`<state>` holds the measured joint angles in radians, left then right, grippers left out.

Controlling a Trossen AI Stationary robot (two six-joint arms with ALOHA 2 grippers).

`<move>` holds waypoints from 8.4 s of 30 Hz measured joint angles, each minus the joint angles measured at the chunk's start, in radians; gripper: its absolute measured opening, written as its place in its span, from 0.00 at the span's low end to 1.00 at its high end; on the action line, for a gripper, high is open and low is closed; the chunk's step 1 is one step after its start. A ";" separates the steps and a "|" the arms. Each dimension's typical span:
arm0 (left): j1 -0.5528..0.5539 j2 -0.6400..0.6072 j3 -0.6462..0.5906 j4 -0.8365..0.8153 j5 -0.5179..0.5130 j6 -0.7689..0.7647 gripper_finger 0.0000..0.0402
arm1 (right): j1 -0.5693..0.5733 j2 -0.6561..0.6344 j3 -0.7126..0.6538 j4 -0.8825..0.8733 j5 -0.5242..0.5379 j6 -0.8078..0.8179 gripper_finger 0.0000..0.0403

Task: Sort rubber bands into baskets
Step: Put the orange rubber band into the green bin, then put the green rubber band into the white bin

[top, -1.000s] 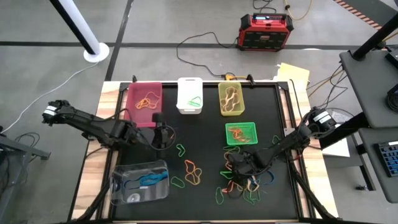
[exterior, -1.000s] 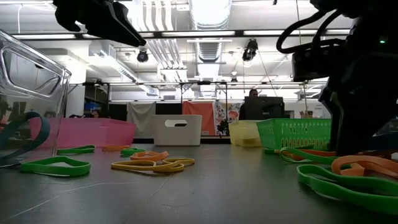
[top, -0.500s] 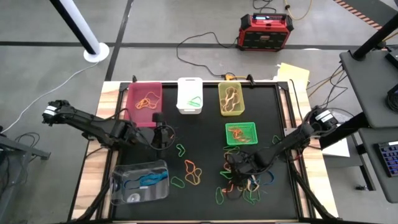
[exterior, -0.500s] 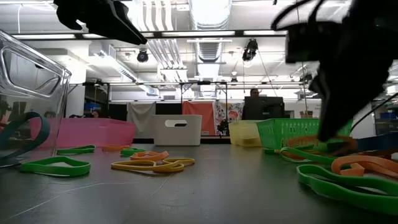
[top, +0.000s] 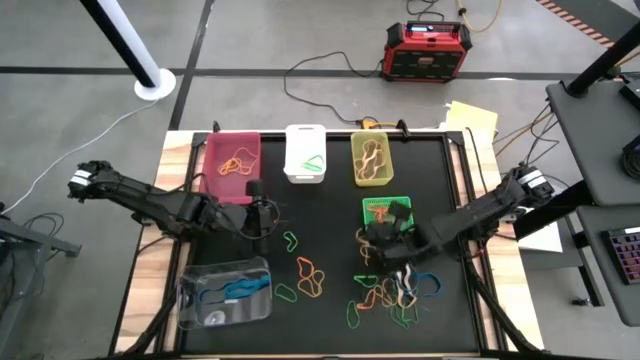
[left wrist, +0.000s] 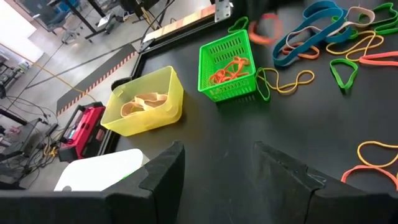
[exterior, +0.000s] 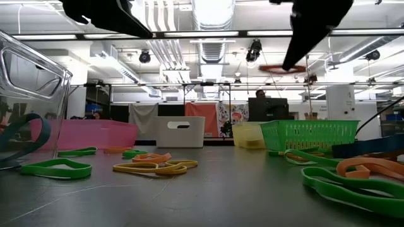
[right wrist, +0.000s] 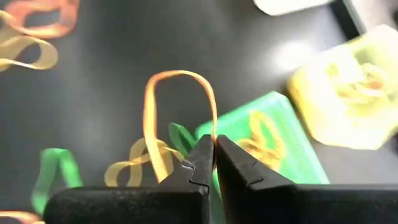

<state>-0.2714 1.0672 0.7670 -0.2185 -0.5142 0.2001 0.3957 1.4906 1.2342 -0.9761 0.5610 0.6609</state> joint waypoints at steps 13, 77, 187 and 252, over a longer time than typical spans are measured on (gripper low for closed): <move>0.000 0.000 0.000 -0.001 0.001 -0.040 0.42 | -0.231 0.001 -0.082 -0.105 -0.064 0.013 0.09; 0.128 0.633 0.269 -0.335 0.315 -0.107 0.44 | -0.106 -0.215 -0.207 0.550 0.045 -0.367 0.50; 0.156 0.165 0.226 -0.195 0.079 -0.034 0.41 | 0.010 0.052 -0.196 0.575 -0.441 -0.042 0.50; -0.057 0.110 0.074 0.055 0.080 -0.101 0.41 | 0.177 0.298 -0.233 0.702 -0.161 0.148 0.17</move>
<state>-0.3283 1.1774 0.8406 -0.1635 -0.4343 0.0993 0.5732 1.7885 1.0012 -0.2741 0.4001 0.8091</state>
